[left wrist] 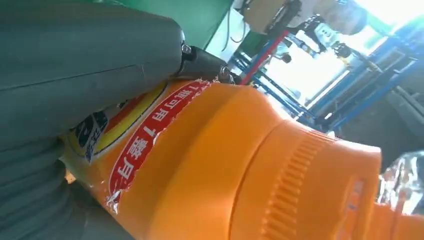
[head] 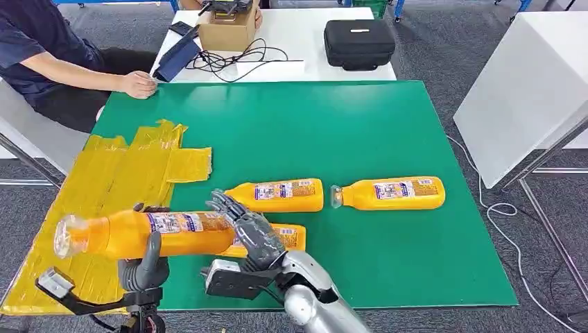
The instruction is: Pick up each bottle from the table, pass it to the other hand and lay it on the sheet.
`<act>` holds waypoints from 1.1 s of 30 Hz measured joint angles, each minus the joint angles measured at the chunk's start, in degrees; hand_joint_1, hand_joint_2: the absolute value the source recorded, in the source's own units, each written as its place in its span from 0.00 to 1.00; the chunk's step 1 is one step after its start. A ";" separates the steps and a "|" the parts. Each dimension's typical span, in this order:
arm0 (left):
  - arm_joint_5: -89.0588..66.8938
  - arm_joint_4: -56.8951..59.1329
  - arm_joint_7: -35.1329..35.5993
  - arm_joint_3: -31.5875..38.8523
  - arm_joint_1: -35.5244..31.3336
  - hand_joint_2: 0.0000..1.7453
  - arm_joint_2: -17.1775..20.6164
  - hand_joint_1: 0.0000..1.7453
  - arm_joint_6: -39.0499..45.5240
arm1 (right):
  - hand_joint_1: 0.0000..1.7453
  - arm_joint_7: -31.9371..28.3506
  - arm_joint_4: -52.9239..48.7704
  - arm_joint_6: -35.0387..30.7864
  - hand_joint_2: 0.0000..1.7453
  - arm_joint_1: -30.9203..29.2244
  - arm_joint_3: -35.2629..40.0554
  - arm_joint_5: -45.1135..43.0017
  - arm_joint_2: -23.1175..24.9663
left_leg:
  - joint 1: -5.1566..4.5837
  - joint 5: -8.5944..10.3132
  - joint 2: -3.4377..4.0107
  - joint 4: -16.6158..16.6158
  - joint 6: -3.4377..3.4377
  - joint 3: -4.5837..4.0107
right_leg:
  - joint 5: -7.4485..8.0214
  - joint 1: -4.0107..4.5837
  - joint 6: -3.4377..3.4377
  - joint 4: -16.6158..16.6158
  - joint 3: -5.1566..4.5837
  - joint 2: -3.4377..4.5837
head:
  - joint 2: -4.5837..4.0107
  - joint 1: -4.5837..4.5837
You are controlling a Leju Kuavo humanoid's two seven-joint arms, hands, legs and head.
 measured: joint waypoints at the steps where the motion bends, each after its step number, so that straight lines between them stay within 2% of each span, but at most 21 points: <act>1: -0.17 -0.13 0.00 0.26 0.01 1.00 -0.17 1.00 0.02 | 0.00 -0.09 -0.70 0.04 0.00 0.26 -0.33 0.00 -0.17 | 0.00 0.00 0.00 0.00 0.00 0.00 | 0.00 0.00 0.00 0.00 0.01 0.00 | 0.00 0.02; 6: -8.26 -2.25 -3.18 3.40 0.95 1.00 -0.48 1.00 2.75 | 0.00 -2.58 -6.59 -0.02 0.00 2.61 -2.49 -1.61 -1.94 | 0.00 0.01 -0.01 0.00 0.00 0.02 | 0.00 0.00 0.00 0.01 0.02 0.00 | 0.00 0.00; 9: -20.43 -4.90 -8.29 8.25 1.36 1.00 -0.46 1.00 8.25 | 0.00 -3.85 -12.35 1.27 0.00 4.95 -5.03 -3.30 -4.13 | 0.00 0.00 0.00 0.00 0.00 -0.02 | 0.00 0.00 0.00 0.00 -0.01 0.00 | 0.00 0.04; 11: -30.65 -6.95 -11.70 11.46 0.85 1.00 -0.46 1.00 16.59 | 0.00 -4.15 -15.04 2.08 0.00 5.97 -6.27 -3.69 -5.05 | 0.00 -0.01 -0.01 0.00 0.00 -0.03 | 0.00 0.00 0.00 0.00 -0.03 0.01 | 0.00 0.00; 15: -59.26 -7.25 -13.31 14.86 -2.08 1.00 1.73 1.00 45.35 | 0.00 -3.26 -17.00 2.38 0.00 5.78 -7.41 -4.20 -6.32 | 0.02 0.01 -0.09 0.00 -0.02 0.02 | -0.01 0.01 -0.01 0.00 0.00 -0.06 | 0.00 0.02; 17: -67.07 -4.39 -13.31 15.10 -4.04 1.00 3.46 1.00 52.14 | 0.00 -3.08 -17.02 2.12 0.00 5.36 -7.63 -4.79 -6.75 | 0.02 0.05 -0.12 -0.01 -0.05 0.05 | 0.00 0.02 -0.01 0.01 0.08 -0.11 | 0.00 -0.02; 22: -68.27 -0.18 -13.31 15.15 -6.06 1.00 5.46 1.00 54.82 | 0.00 -3.08 -17.28 2.03 0.00 5.07 -7.98 -5.09 -7.52 | 0.02 0.07 -0.02 0.00 -0.06 0.09 | 0.02 0.03 -0.01 0.01 0.09 -0.02 | 0.00 0.04; 24: -73.07 2.18 -11.05 14.91 -7.11 1.00 6.52 1.00 56.82 | 0.00 -2.91 -17.35 1.42 0.00 5.03 -8.06 -5.75 -7.82 | 0.02 0.07 -0.09 0.01 -0.06 0.09 | 0.02 -0.03 -0.01 0.00 0.03 -0.06 | 0.00 0.00; 28: -90.68 14.68 -12.50 16.25 -14.85 1.00 8.81 1.00 59.43 | 0.00 -2.45 -17.70 0.39 0.00 4.64 -8.54 -8.34 -9.15 | 0.01 0.14 -0.38 0.01 -0.04 0.05 | 0.02 -0.02 -0.01 0.01 0.14 -0.32 | 0.00 0.04; 30: -98.96 19.94 -13.09 17.86 -18.48 1.00 9.01 1.00 59.58 | 0.00 -2.56 -17.74 0.28 0.00 4.40 -8.54 -9.86 -9.97 | 0.01 0.14 -0.21 0.01 -0.04 0.07 | 0.06 -0.01 0.00 0.02 0.15 -0.21 | 0.00 0.00; 33: -103.54 25.93 -13.31 20.07 -22.52 1.00 9.01 1.00 59.60 | 0.00 -2.71 -17.72 0.22 0.00 4.16 -8.54 -11.41 -10.93 | -0.01 0.15 -0.13 0.02 -0.04 0.08 | 0.09 -0.02 0.03 0.03 0.14 -0.15 | 0.00 0.00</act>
